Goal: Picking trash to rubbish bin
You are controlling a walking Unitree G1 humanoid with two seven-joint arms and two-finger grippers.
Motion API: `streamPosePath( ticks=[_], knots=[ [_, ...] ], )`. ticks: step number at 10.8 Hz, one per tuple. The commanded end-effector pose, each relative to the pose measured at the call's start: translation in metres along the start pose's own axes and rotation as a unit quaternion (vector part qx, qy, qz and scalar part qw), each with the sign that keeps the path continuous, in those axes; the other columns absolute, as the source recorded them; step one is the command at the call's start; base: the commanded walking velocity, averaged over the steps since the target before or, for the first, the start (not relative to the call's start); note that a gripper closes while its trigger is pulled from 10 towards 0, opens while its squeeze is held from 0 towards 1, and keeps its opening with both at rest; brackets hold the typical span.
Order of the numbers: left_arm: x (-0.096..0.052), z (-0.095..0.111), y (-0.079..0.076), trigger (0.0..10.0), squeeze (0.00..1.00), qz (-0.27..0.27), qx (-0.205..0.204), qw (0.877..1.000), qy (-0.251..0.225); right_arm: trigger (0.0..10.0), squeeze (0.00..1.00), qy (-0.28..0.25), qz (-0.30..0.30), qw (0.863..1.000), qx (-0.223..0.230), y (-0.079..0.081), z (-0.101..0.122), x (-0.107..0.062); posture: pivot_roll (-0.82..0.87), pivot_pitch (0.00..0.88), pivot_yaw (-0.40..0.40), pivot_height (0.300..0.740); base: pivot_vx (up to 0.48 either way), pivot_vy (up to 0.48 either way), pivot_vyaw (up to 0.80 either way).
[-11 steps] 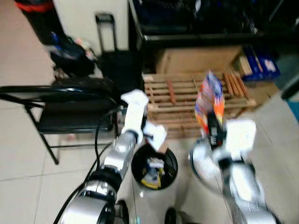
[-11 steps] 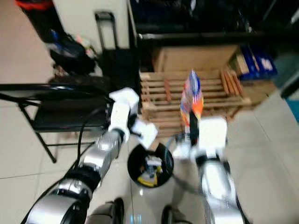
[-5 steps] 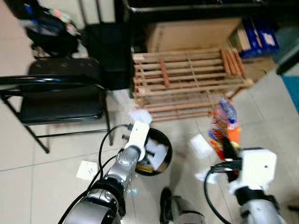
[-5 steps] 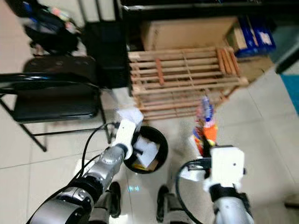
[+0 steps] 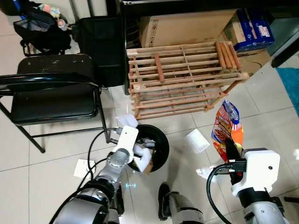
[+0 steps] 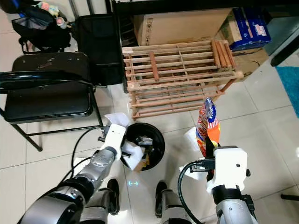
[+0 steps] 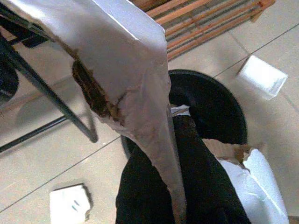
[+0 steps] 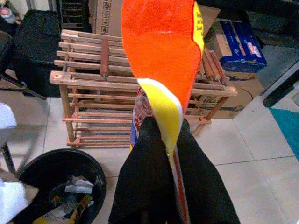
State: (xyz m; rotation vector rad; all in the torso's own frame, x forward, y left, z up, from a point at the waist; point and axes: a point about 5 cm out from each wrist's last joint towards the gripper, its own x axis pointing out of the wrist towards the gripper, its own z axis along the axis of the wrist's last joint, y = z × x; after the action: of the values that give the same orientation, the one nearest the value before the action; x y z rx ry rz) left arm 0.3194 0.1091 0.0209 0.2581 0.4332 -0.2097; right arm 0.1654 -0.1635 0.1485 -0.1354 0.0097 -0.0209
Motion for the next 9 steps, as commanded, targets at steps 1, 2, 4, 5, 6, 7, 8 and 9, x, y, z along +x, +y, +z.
streamPosePath(
  ticks=[1,2,4,5,6,7,8,9],
  knots=[
    [-0.004,-0.015,-0.003,10.0,0.0,0.003,0.003,1.0,0.023,10.0,0.0,0.004,-0.008,1.0,-0.014,-0.006,0.002,-0.003,-0.16,0.365,-0.106,0.74,0.0,0.0,0.0],
    [-0.005,-0.018,0.002,10.0,0.0,0.012,0.004,1.0,0.028,10.0,0.0,0.003,-0.008,1.0,-0.015,-0.006,0.002,-0.002,-0.16,0.365,-0.106,0.74,0.0,0.0,0.0],
    [-0.003,-0.014,0.003,10.0,0.0,0.011,-0.008,1.0,0.019,10.0,0.0,0.001,-0.007,1.0,-0.016,-0.007,0.004,-0.001,-0.17,0.367,-0.112,0.74,0.0,0.0,0.0],
    [-0.001,-0.008,-0.002,10.0,0.0,0.003,-0.01,1.0,0.013,10.0,0.0,0.0,-0.007,1.0,-0.017,-0.007,0.005,-0.001,-0.17,0.367,-0.112,0.74,0.0,0.0,0.0],
    [0.0,-0.005,-0.006,10.0,0.0,0.0,-0.009,1.0,0.012,10.0,0.0,-0.002,-0.007,1.0,-0.018,-0.008,0.006,0.0,-0.17,0.367,-0.112,0.74,0.0,0.0,0.0],
    [0.0,-0.003,-0.008,10.0,0.0,-0.002,-0.006,1.0,0.012,10.0,0.0,-0.003,-0.008,1.0,-0.018,-0.008,0.007,0.001,-0.18,0.368,-0.116,0.74,0.0,0.0,0.0],
    [0.001,0.001,-0.008,10.0,0.0,-0.004,-0.001,1.0,0.01,10.0,0.0,-0.003,-0.009,1.0,-0.019,-0.008,0.008,0.001,-0.18,0.367,-0.114,0.74,0.0,0.0,0.0],
    [0.002,0.003,-0.006,10.0,0.0,0.0,-0.002,1.0,0.008,10.0,0.0,-0.002,-0.01,1.0,-0.019,-0.008,0.008,0.0,-0.19,0.368,-0.113,0.74,0.0,0.0,0.0]
  ],
)
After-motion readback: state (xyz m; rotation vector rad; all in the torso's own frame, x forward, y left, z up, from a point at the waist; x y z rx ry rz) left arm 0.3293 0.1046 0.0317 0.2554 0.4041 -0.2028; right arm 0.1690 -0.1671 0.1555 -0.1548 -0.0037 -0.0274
